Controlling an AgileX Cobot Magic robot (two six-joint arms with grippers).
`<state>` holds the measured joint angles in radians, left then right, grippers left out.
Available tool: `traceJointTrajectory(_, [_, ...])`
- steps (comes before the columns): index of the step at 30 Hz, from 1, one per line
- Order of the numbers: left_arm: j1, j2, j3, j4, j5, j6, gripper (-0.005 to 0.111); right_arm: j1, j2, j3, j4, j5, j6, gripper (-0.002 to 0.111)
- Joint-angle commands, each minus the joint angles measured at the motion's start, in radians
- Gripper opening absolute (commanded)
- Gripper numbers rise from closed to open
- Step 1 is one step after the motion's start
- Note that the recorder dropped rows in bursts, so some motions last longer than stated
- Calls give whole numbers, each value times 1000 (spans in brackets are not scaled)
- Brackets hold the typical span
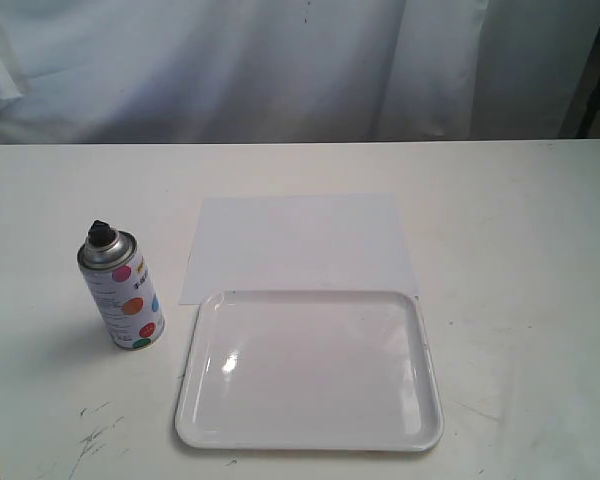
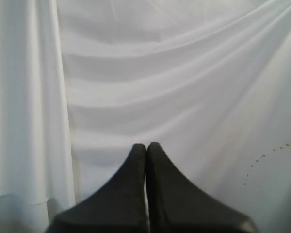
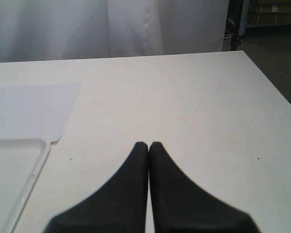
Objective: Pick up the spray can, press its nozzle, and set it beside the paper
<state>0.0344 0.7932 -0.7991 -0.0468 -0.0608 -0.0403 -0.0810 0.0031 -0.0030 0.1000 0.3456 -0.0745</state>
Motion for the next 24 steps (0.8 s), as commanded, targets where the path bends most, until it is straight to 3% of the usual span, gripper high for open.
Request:
traceJointTrajectory(1, [-5,129,-53,4,12,-8,0,-1,-3,3,-5,0,-2,0])
traceJointTrajectory(5, [-5,249,-47,4,-21,-5,0,-1,-3,3,-5,0,-2,0])
traceJointTrajectory(11, [-5,291,125,147,-336,-5,0,-1,-3,3,-5,0,-2,0])
traceJointTrajectory(13, [-5,296,166,147,-383,-5,0,-1,-3,3,-5,0,-2,0])
traceJointTrajectory(24, [-5,352,385,203,-481,-14,0,-1,-3,3,-5,0,-2,0])
